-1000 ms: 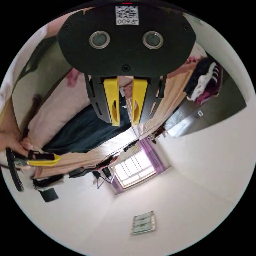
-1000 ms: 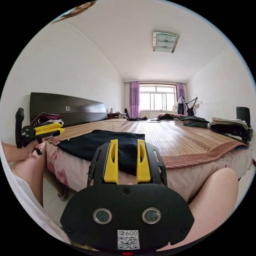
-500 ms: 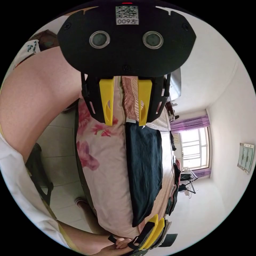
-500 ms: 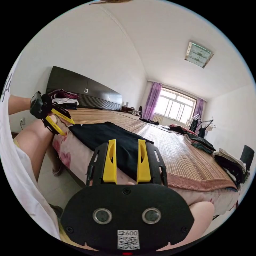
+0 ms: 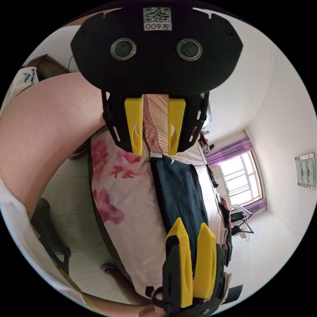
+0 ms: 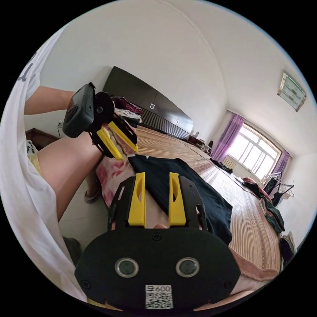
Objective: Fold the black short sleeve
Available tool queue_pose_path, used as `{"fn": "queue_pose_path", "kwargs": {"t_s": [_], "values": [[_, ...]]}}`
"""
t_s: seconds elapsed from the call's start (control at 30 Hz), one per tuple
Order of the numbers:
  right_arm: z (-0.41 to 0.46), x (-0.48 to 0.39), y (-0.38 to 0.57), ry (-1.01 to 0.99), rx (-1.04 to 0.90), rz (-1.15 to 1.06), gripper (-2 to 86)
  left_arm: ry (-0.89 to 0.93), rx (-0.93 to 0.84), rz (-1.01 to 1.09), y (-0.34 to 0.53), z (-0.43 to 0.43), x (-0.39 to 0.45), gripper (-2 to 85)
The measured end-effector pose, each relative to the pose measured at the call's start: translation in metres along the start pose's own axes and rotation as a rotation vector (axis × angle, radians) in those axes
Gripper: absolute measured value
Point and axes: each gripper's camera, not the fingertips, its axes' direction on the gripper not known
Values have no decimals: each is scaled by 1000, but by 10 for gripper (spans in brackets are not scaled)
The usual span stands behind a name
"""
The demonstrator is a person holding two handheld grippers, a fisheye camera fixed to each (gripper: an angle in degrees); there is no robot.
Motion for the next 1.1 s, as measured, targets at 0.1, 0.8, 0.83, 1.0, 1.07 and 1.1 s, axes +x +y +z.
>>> {"fn": "queue_pose_path", "kwargs": {"t_s": [0.1, 0.8, 0.83, 1.0, 1.07, 1.1], "values": [[7, -2, 6, -26, -12, -3, 84, -2, -20, 24, 1, 2, 1, 87], [121, -23, 40, 3, -123, -68, 63, -116, 1, -129, 84, -30, -33, 26], [136, -23, 40, 59, -180, -50, 51, -113, 8, -150, 90, -32, -36, 26], [148, -23, 48, 74, -190, -80, -1, -147, 4, -199, 114, -35, -39, 35], [152, -22, 53, 64, -189, -103, -6, -118, 21, -188, 123, -33, -36, 66], [153, -23, 54, 61, -193, -112, -7, -118, 22, -194, 125, -33, -35, 76]]}}
